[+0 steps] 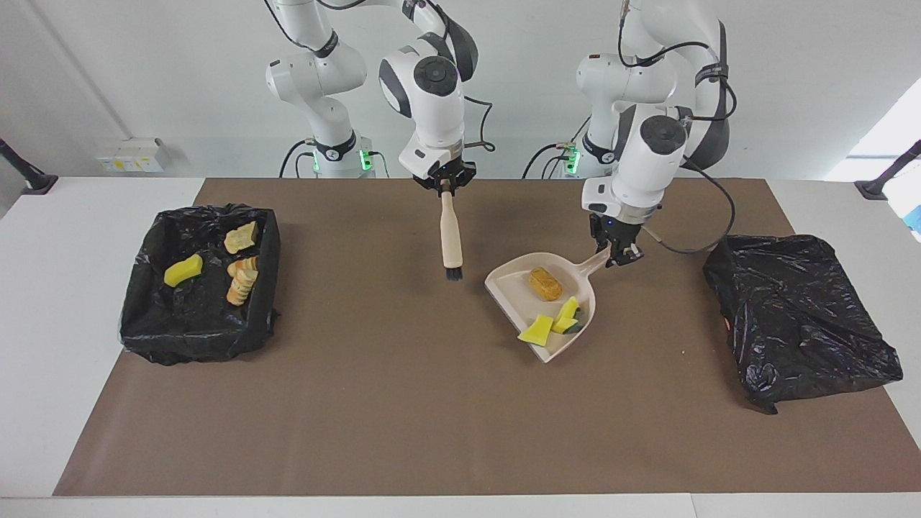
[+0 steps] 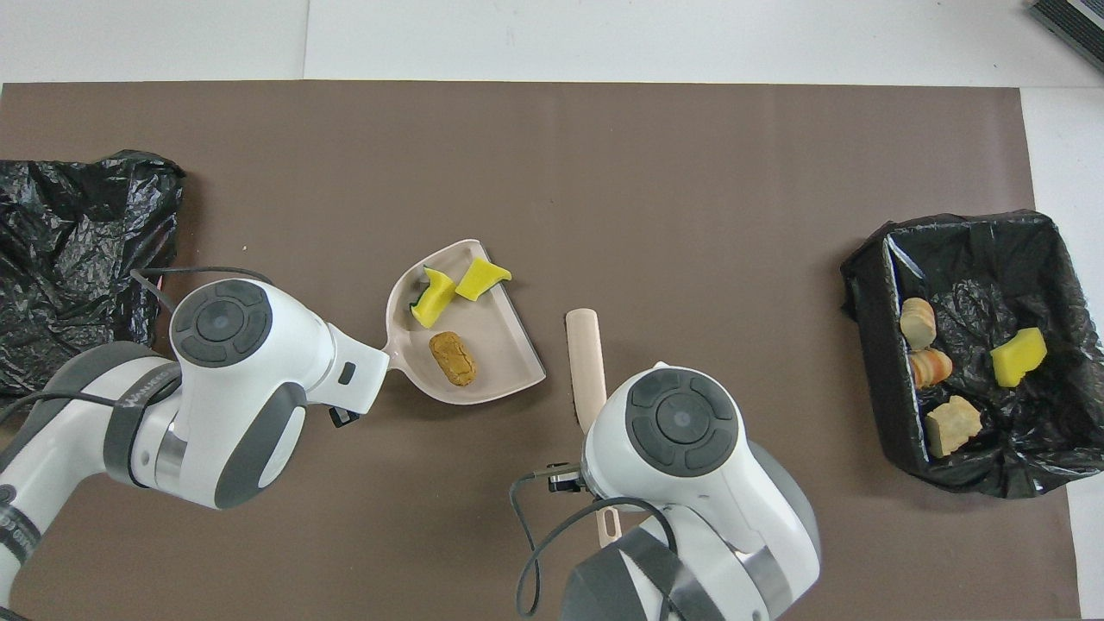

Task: Sweep and dump trash in bin
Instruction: 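Carry the loaded dustpan with the left gripper to the bin near it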

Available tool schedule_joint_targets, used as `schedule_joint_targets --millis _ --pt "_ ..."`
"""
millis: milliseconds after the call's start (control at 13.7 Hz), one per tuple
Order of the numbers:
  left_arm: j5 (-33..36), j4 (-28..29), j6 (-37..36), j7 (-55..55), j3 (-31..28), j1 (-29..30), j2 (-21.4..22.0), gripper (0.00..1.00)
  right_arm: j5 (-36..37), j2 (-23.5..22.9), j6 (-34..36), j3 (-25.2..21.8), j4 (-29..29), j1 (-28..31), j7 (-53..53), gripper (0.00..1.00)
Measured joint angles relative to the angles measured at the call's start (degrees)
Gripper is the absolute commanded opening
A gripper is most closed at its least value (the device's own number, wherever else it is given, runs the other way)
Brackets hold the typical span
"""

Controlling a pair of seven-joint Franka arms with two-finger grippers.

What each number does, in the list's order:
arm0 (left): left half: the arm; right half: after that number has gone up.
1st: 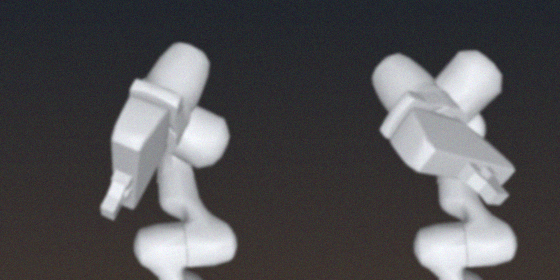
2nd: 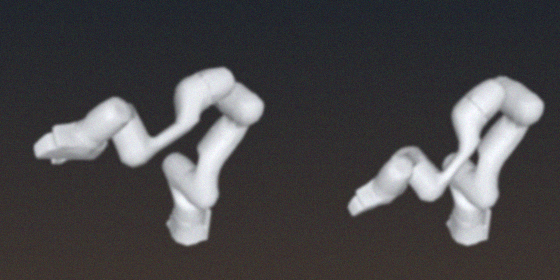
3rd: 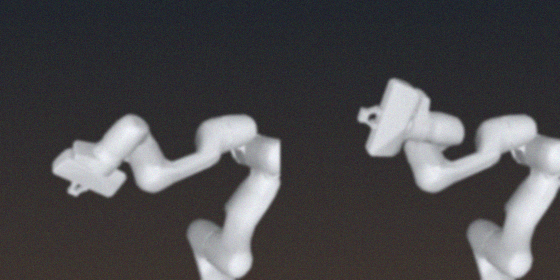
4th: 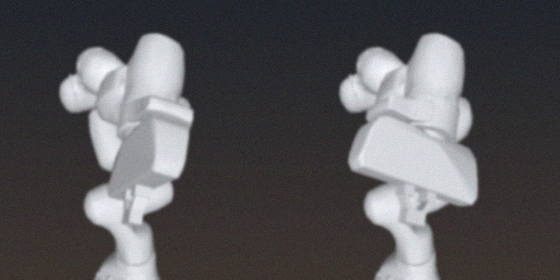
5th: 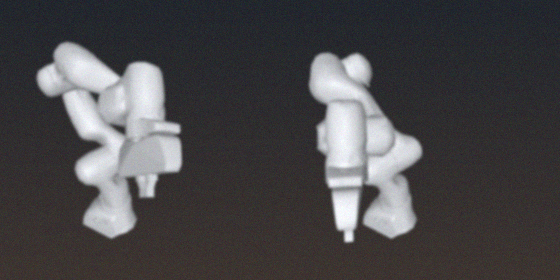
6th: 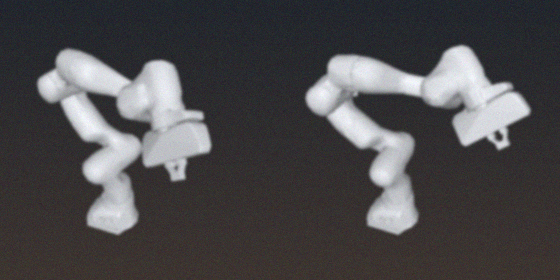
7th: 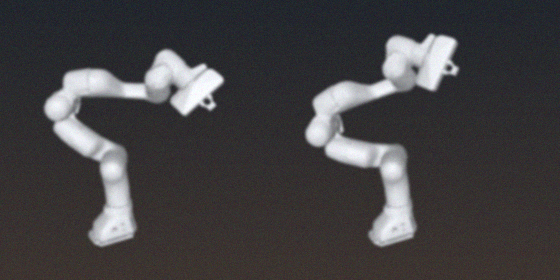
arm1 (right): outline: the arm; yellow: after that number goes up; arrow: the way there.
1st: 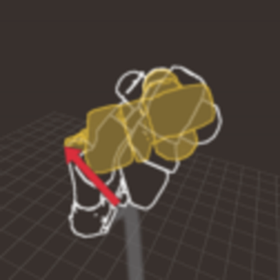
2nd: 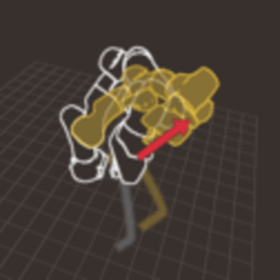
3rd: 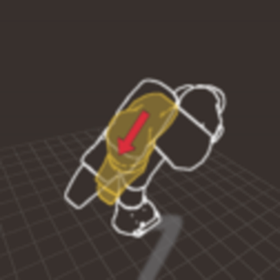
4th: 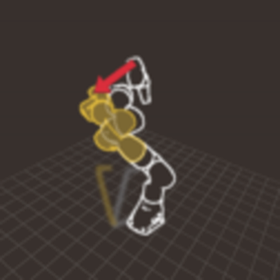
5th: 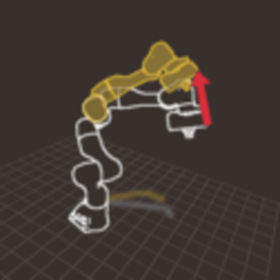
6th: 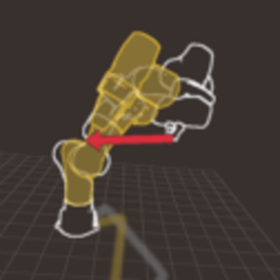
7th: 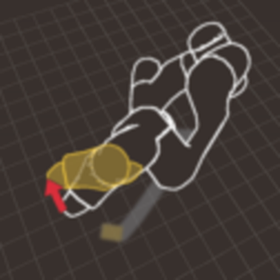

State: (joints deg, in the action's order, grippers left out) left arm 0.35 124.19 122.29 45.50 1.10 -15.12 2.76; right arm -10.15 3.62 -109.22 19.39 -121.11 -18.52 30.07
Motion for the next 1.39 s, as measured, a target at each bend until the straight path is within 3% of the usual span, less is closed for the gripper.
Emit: schedule_joint_targets --millis 439,732,806,879,1025,1391 --pt "-0.17 -7.45 -10.99 12.56 -0.64 12.31 2.40 0.00 0.00 -0.98 -6.05 0.47 -3.63 -9.48 6.62 0.00" --pt "-0.25 -8.99 -13.05 23.68 -0.77 21.79 2.35 0.00 0.01 -6.71 -15.60 0.55 -5.56 -16.22 12.50 0.02" --pt "-0.27 -10.02 -13.82 25.14 -0.83 23.83 2.31 0.00 0.04 -8.67 -18.13 0.56 -5.57 -17.53 13.99 0.22" --pt "-0.28 -11.44 -15.37 25.55 -0.84 25.28 2.18 0.00 0.10 -9.81 -19.20 0.55 -5.51 -18.16 14.75 0.99" --pt "-0.28 -16.19 -19.72 26.49 -0.77 29.18 0.69 0.00 0.42 -10.21 -18.52 0.37 -4.44 -18.34 15.91 1.00" --pt "-0.24 -28.48 -22.42 34.53 -0.97 40.18 -6.13 0.00 1.81 -8.35 -6.67 -0.40 3.24 -13.52 15.20 1.00"
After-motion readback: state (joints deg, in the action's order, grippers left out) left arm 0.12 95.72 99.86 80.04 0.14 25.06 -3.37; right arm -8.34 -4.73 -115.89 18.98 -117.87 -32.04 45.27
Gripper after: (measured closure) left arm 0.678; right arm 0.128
